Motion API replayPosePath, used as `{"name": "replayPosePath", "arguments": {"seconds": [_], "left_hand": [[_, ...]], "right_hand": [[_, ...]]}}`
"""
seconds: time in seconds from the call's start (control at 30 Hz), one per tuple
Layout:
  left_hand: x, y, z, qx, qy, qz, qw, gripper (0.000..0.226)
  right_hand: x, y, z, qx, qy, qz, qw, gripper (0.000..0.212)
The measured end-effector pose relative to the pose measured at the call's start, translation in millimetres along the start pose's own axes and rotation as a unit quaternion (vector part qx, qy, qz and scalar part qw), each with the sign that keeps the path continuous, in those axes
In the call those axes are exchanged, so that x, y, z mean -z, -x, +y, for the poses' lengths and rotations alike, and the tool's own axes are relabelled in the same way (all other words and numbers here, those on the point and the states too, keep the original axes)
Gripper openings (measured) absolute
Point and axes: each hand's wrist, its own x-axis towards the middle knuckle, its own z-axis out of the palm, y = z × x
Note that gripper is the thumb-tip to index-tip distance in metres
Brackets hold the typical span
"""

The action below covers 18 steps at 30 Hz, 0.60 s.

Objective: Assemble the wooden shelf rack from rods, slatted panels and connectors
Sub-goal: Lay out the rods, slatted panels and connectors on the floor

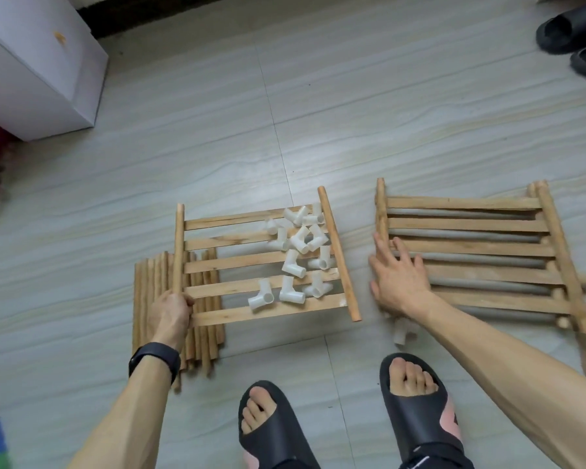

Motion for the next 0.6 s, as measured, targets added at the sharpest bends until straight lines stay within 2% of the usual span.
{"name": "replayPosePath", "arguments": {"seconds": [0.2, 0.3, 0.37, 0.47, 0.53, 0.6], "left_hand": [[-33, 13, -11, 0.001, 0.01, -0.029, 1.0, 0.014], [-60, 23, -13, -0.002, 0.012, -0.049, 0.999, 0.018], [-77, 29, -13, -0.01, 0.011, -0.059, 0.998, 0.019], [-96, 37, -14, -0.028, 0.006, -0.074, 0.997, 0.018], [-102, 40, -17, -0.053, -0.01, -0.081, 0.995, 0.017], [-103, 44, -20, -0.083, -0.039, -0.086, 0.992, 0.019]], "right_hand": [[2, -4, 58, -0.077, -0.028, -0.011, 0.997, 0.06], [0, 4, 82, -0.134, 0.007, -0.033, 0.99, 0.063], [-1, 15, 84, -0.154, 0.011, 0.013, 0.988, 0.06], [-17, 44, 71, -0.075, -0.026, 0.111, 0.991, 0.049], [-33, 64, 61, -0.017, -0.111, 0.075, 0.991, 0.045], [-48, 77, 58, -0.001, -0.187, -0.001, 0.982, 0.041]]}}
